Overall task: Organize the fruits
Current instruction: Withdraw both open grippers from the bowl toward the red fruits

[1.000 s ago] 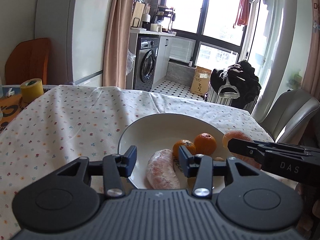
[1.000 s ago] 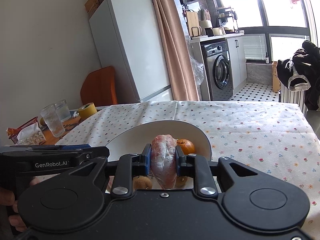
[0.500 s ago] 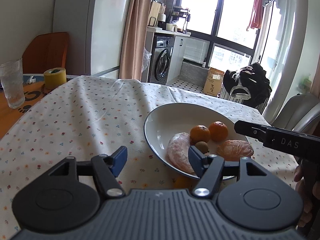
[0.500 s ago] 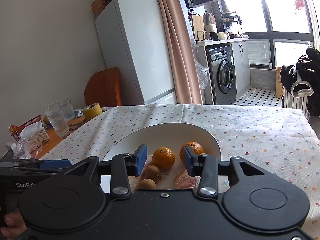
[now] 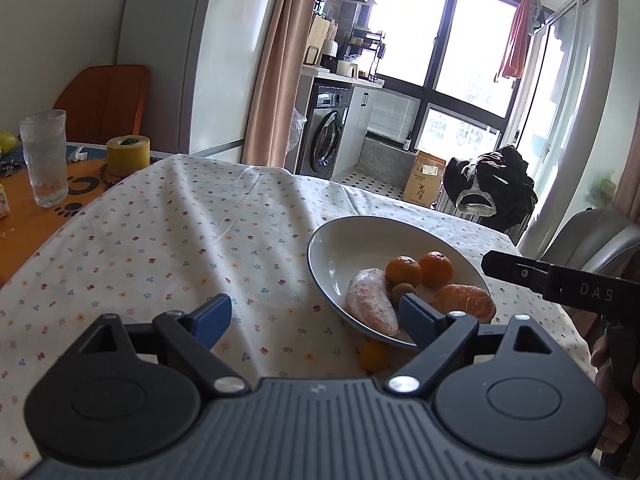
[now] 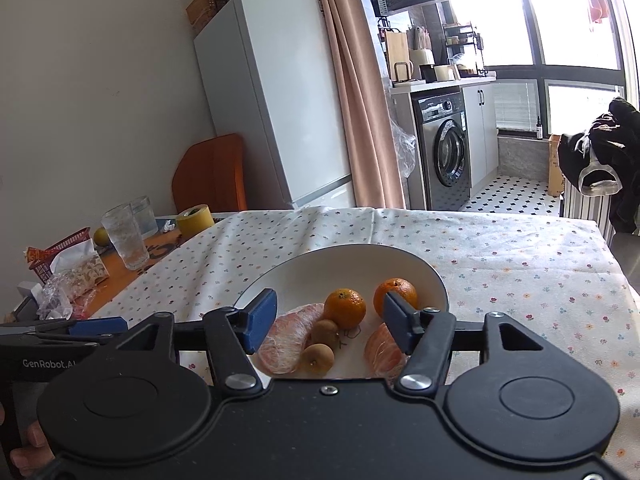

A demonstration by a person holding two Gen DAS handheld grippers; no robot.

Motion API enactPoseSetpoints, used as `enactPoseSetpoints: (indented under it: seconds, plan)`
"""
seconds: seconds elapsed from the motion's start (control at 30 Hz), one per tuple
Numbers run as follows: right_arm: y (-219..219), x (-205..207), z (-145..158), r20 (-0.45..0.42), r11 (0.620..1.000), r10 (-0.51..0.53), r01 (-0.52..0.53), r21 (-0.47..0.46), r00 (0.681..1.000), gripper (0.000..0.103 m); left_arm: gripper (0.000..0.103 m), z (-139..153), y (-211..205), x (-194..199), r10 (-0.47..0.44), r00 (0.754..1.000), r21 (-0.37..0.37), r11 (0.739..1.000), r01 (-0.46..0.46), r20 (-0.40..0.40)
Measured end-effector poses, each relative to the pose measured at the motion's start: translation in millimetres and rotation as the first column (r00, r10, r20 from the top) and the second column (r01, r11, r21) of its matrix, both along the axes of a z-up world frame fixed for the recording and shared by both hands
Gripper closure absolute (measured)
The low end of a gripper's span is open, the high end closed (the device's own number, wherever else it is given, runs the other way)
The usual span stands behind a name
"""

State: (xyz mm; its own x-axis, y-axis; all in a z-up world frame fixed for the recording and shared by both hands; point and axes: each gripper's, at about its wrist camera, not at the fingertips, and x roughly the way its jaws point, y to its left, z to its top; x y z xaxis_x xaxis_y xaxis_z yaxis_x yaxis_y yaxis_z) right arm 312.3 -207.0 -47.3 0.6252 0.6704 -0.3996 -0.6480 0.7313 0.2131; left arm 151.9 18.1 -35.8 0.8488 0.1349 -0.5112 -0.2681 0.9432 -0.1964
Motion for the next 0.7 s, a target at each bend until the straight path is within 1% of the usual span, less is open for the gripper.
enactPoseSetpoints:
  seconds: [0.07,0.13,0.23,0.3,0.4,0.5,0.7]
  plan:
    - [-2,-3,2,-0.001,1.0,0.001,-0.001,0.005,1.0,0.035,0.01,1,0,-3,-0.006,1.0,-0.003,1.0,0.006,0.005]
    - [-3,-7,4,-0.002,1.0,-0.004,0.004,0.008,1.0,0.033,0.008,2,0,-7,-0.012,1.0,-0.002,1.0,0.012,0.012]
    - [-5,-12,6,-0.006,1.0,-0.008,0.008,0.009,1.0,0.027,0.006,3,-1,-12,-0.022,1.0,-0.006,1.0,0.022,0.02]
    - [-5,-15,6,-0.009,1.0,-0.007,0.007,0.005,1.0,0.019,0.005,4,0,-15,-0.024,0.999,-0.009,1.0,0.024,0.023]
    - [-6,-21,7,-0.015,1.0,-0.005,0.006,0.009,1.0,0.012,0.005,5,1,-21,-0.023,0.999,-0.009,1.0,0.024,0.029]
    - [-7,-27,8,-0.019,1.0,-0.004,0.004,0.008,1.0,0.007,0.004,5,2,-25,-0.019,0.999,-0.006,1.0,0.019,0.028]
    - [-8,-35,8,-0.032,1.0,0.001,-0.001,-0.004,0.999,0.002,0.004,5,4,-33,-0.026,0.999,-0.012,1.0,0.027,0.034]
